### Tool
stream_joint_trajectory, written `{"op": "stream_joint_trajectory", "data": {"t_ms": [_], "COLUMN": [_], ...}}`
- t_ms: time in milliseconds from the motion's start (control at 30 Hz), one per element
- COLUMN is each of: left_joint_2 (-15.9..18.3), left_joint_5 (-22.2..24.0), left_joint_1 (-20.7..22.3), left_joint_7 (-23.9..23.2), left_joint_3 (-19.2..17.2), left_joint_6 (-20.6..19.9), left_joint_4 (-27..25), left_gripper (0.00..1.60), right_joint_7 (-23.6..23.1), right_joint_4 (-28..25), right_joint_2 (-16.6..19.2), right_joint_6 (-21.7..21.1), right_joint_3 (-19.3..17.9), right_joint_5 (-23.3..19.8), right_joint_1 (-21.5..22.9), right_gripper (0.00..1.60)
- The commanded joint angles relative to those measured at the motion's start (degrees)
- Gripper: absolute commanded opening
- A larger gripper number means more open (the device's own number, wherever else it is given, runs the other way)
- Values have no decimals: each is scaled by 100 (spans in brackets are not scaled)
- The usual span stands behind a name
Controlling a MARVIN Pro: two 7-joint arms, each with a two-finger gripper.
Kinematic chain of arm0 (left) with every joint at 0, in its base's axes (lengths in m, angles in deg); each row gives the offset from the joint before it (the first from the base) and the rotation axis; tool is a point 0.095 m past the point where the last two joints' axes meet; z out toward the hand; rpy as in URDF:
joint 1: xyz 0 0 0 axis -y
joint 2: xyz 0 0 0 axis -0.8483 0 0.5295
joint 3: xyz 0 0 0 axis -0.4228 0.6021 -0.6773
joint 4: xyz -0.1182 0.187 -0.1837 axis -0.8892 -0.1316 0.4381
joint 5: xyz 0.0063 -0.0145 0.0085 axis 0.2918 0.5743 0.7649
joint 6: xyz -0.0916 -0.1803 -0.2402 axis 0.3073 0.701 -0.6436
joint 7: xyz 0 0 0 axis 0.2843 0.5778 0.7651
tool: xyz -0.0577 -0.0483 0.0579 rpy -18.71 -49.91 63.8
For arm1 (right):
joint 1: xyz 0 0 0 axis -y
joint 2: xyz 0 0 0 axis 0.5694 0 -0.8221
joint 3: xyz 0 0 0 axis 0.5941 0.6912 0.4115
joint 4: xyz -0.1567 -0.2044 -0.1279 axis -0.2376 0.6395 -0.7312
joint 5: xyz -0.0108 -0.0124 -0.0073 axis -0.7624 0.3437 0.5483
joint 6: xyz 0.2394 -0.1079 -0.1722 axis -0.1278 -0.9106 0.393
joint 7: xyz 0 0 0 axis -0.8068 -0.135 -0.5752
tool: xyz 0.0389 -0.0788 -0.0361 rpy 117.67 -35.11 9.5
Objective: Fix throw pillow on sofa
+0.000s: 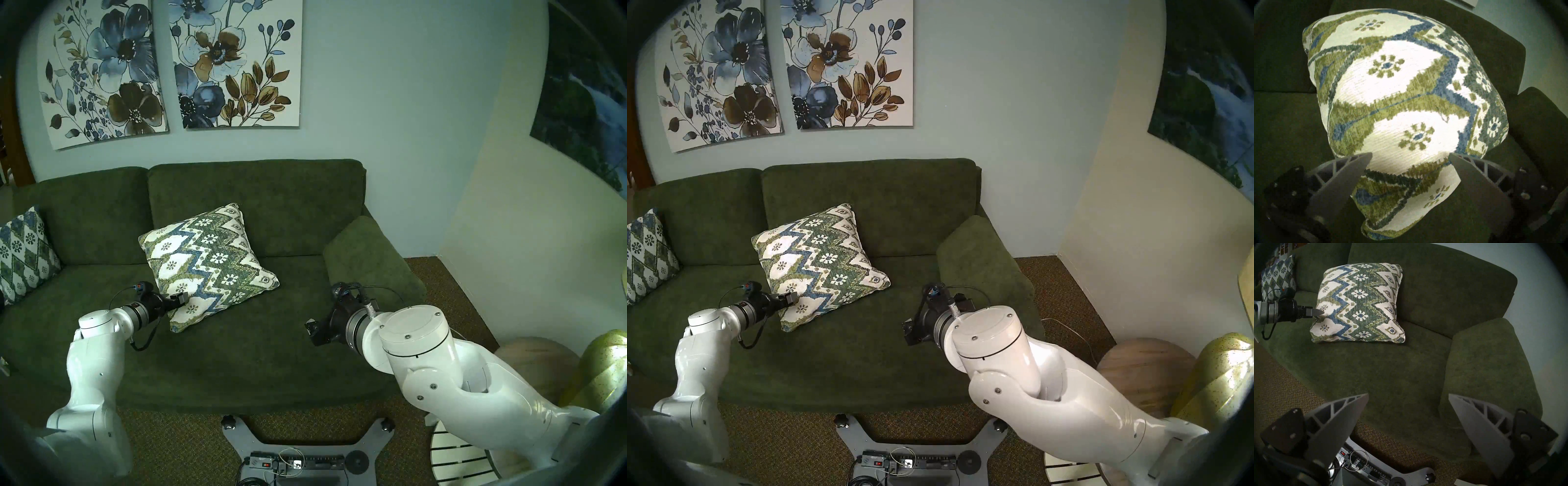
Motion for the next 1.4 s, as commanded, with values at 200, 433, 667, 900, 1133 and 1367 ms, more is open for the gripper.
{"op": "stream_joint_trajectory", "data": {"t_ms": [200,433,667,900,1133,1367], "left_joint_2": [-62,-274,-523,-620,-609,-552], "left_joint_5": [-105,-286,-521,-695,-753,-476], "left_joint_1": [959,1359,1543,1719,1966,2285], "left_joint_7": [671,1014,1376,1671,1616,897], "left_joint_3": [401,655,962,1174,1287,1275], "left_joint_6": [-210,-209,-63,181,420,683], "left_joint_4": [887,1374,1722,2041,2271,1769], "left_gripper": [160,160,160,0,0,0], "right_joint_7": [136,99,82,87,140,164], "right_joint_4": [-54,-48,-44,-49,-66,-70], "right_joint_2": [15,29,41,47,38,24], "right_joint_6": [11,11,11,11,11,11], "right_joint_3": [-45,-44,-43,-42,-41,-40], "right_joint_5": [73,76,76,80,92,104], "right_joint_1": [32,35,36,37,34,27], "right_gripper": [160,160,160,160,160,160]}}
